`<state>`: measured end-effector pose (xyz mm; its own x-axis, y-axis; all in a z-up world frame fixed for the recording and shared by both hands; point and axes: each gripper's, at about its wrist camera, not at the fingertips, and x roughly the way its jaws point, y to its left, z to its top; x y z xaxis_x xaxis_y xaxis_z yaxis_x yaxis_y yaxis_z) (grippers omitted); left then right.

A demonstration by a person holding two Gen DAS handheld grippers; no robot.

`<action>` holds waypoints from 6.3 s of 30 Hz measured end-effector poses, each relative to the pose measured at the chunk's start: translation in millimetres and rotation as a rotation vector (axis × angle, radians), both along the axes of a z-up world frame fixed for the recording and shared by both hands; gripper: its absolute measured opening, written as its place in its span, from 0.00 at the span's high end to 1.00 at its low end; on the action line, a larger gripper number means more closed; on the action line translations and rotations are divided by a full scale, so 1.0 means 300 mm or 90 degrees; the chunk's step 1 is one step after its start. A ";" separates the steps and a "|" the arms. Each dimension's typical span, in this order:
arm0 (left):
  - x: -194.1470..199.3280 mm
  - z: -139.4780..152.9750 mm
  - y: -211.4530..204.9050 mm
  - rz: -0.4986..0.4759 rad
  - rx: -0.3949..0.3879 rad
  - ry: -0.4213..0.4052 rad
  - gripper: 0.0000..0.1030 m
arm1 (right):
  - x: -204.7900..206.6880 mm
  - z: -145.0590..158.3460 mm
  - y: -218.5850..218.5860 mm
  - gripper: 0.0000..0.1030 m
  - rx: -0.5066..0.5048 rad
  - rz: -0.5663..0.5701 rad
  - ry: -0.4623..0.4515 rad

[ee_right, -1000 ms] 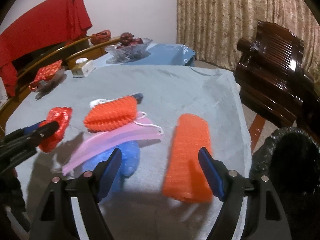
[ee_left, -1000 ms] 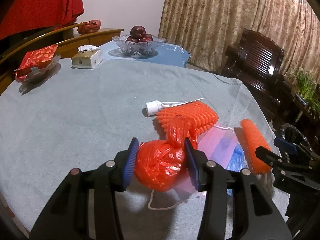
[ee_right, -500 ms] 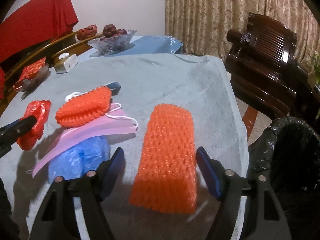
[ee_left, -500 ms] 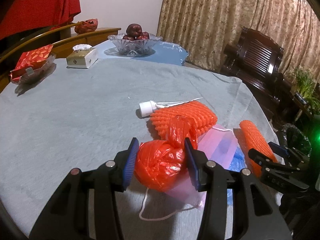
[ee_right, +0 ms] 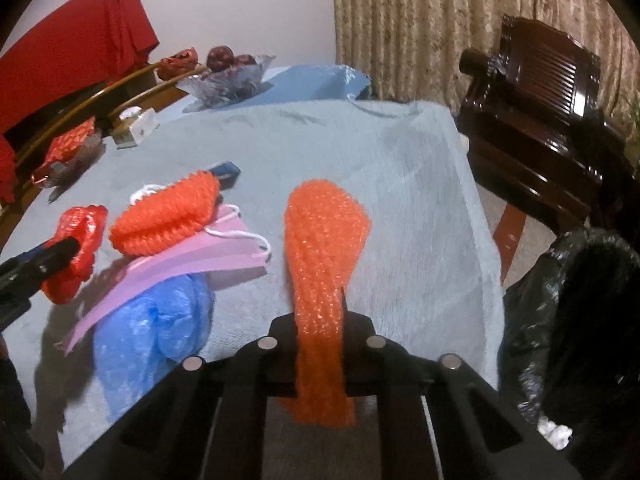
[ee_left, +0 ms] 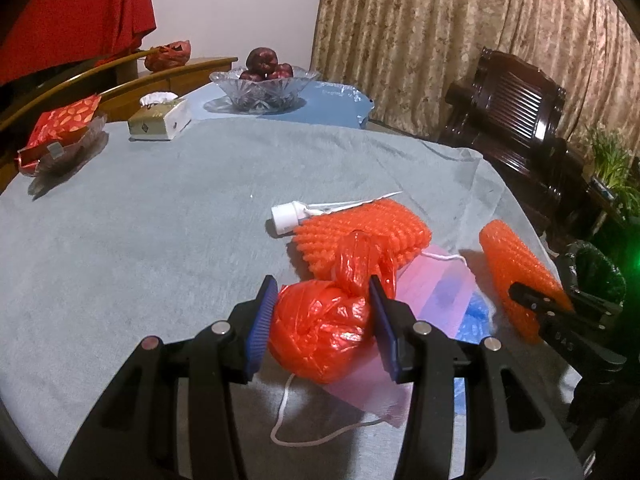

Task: Collect trash
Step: 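Carry red bag and orange net over the bin and open both tools to drop them, then move both open tools back over the pink mask and blue bag, then grasp the blue plastic bag with the right tool and lift it, then grasp the pink face mask with the left tool while the right tool holds the blue bag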

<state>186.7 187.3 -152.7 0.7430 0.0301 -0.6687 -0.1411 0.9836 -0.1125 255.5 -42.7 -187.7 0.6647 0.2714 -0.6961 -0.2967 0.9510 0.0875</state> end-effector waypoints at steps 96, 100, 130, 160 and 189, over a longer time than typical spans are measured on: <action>-0.037 0.243 -0.484 -0.153 -0.014 -0.082 0.12 | -0.295 0.276 -0.593 0.06 0.030 -0.161 -0.110; -0.066 0.249 -0.348 -0.102 -0.001 -0.083 0.12 | -0.269 0.295 -0.465 0.06 0.039 -0.110 -0.121; -0.135 0.051 0.080 0.035 0.025 -0.036 0.12 | -0.186 0.092 0.112 0.09 0.036 0.065 -0.063; -0.090 -0.002 0.005 -0.028 0.001 -0.017 0.12 | -0.143 -0.002 0.120 0.86 -0.008 0.085 0.025; 0.058 -0.182 -0.109 -0.047 0.006 0.111 0.22 | -0.065 -0.009 -0.045 0.86 0.038 -0.010 0.014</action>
<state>204.0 154.7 -207.2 0.6164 -0.0138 -0.7873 -0.0848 0.9929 -0.0838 236.0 -56.2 -190.4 0.6537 0.3022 -0.6937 -0.2786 0.9485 0.1507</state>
